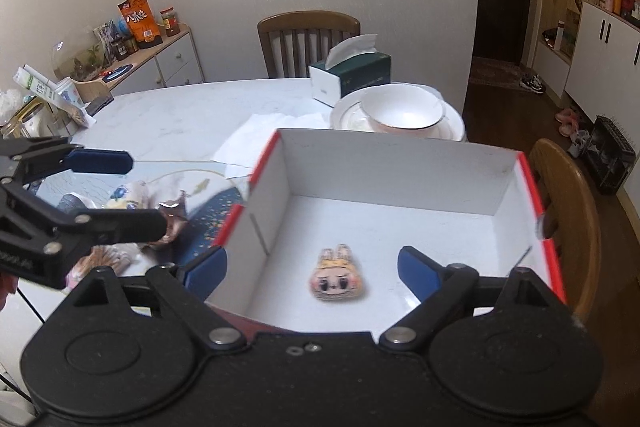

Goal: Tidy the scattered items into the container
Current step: 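Withdraw both grippers from the box back over the scattered items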

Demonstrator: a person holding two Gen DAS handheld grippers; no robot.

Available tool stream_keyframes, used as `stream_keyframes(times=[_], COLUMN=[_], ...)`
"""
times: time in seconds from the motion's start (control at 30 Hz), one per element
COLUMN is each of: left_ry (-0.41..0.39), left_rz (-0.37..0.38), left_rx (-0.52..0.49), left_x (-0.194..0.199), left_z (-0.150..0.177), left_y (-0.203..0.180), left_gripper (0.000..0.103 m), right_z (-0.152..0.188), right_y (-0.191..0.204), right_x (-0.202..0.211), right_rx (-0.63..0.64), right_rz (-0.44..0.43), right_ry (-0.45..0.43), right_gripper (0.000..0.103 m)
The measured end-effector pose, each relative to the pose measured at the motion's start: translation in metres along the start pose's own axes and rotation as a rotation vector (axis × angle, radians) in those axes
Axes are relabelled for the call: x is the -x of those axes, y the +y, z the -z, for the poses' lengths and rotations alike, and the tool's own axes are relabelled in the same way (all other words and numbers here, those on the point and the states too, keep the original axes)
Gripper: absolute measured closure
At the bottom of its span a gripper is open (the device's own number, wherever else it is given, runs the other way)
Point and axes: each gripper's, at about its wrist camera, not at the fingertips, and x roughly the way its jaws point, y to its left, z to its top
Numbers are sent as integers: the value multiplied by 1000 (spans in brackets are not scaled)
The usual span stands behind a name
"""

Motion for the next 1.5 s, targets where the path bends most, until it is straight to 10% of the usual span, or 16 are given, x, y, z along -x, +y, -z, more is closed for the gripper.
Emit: stream_keyframes(times=[0.87, 1.5], left_ry=[-24, 42], left_rz=[-86, -266], left_rx=[98, 126], left_x=[97, 85], left_z=[101, 118], left_y=[118, 196], left_gripper=[0, 0], right_z=[15, 20], right_y=[160, 237], right_x=[-41, -97], right_rx=[104, 92], right_rz=[-33, 17], right_ry=[2, 29], right_gripper=[11, 20])
